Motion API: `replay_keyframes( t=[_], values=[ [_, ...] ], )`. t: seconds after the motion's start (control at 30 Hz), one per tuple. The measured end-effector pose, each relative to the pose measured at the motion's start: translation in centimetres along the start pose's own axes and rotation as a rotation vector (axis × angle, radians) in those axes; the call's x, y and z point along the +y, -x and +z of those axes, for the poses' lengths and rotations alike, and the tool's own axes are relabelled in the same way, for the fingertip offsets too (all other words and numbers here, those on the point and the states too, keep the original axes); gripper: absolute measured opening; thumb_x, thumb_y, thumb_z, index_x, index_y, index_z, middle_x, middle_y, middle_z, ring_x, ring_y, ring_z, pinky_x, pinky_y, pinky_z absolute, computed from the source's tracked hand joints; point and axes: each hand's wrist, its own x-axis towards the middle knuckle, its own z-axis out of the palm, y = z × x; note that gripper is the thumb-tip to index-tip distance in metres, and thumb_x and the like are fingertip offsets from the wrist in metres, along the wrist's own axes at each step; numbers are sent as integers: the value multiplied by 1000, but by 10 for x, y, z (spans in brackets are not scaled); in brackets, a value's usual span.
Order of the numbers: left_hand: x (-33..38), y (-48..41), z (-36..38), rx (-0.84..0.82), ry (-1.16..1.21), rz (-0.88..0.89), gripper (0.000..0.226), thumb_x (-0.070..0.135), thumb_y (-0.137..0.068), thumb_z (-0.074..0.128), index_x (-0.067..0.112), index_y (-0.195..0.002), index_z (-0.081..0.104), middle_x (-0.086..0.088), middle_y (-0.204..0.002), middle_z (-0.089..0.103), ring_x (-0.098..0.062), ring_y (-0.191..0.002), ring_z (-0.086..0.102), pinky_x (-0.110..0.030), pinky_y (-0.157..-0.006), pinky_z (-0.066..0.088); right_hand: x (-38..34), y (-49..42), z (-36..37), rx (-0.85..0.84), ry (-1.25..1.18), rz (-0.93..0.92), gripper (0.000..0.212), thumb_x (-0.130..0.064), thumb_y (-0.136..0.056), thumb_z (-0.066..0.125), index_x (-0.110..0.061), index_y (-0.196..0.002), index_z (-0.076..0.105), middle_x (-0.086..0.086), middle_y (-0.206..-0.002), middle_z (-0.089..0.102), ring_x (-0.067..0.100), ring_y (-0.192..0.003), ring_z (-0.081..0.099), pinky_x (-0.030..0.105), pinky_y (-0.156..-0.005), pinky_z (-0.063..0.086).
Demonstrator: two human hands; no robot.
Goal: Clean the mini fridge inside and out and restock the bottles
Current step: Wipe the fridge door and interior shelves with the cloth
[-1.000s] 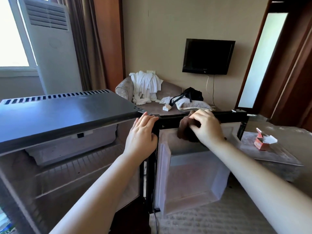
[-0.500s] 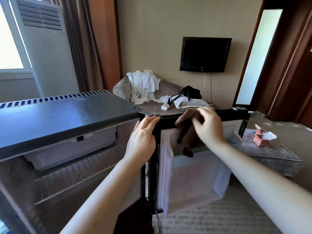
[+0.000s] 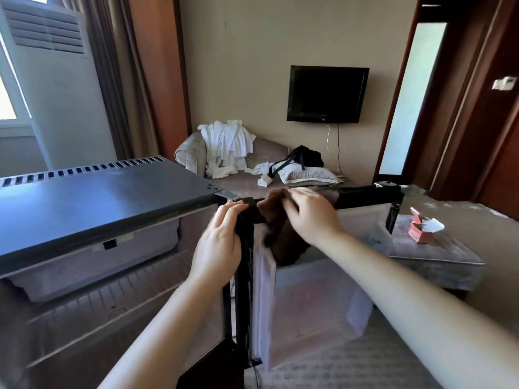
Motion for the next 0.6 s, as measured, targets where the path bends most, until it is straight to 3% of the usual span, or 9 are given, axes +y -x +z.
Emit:
replay_keyframes(
  t=[0.17, 0.23, 0.3, 0.43, 0.5, 0.6],
  values=[
    [2, 1, 0, -3, 25, -15, 61, -8, -83, 43, 24, -134, 49, 16, -139, 41, -14, -120, 50, -22, -80, 40, 80, 3, -46, 19, 204, 360, 32, -28, -99, 46, -7, -111, 66, 18, -112, 67, 35, -105, 60, 35, -75, 42],
    [2, 1, -1, -6, 35, -13, 61, -9, -82, 43, 25, -134, 49, 17, -138, 41, -14, -120, 50, -22, -82, 40, 81, 6, -48, 21, 243, 384, 33, -28, -99, 46, -7, -113, 66, 17, -115, 66, 35, -106, 60, 34, -78, 43],
    [1, 1, -3, -26, 33, -10, 62, -8, -83, 42, 25, -136, 47, 16, -141, 40, -14, -123, 48, -23, -86, 41, 66, 12, -37, 73, 201, 299, 30, -22, -97, 50, -4, -114, 67, 15, -120, 65, 33, -113, 59, 33, -91, 43],
    [-5, 14, -9, -115, -54, 79, 73, -4, -84, 43, 25, -150, 27, 16, -157, 19, -16, -137, 36, -32, -103, 41, 4, 34, 5, 107, 22, -101, 40, -20, -91, 47, -7, -125, 63, 7, -130, 61, 27, -127, 50, 31, -112, 29],
    [-8, 28, -15, -117, -49, 39, 75, -4, -86, 42, 23, -152, 20, 14, -159, 12, -15, -139, 34, -28, -104, 39, -27, 37, 28, 86, 19, -274, 44, -19, -90, 45, -9, -130, 60, 6, -135, 57, 27, -131, 45, 38, -113, 29],
    [-13, 46, -31, -106, -70, -71, 74, -3, -87, 41, 24, -152, 17, 11, -158, 17, -13, -139, 32, -19, -99, 34, -50, 30, 45, 194, -54, -336, 39, -6, -84, 54, -8, -120, 67, 7, -125, 64, 29, -120, 53, 40, -108, 37]
  ],
)
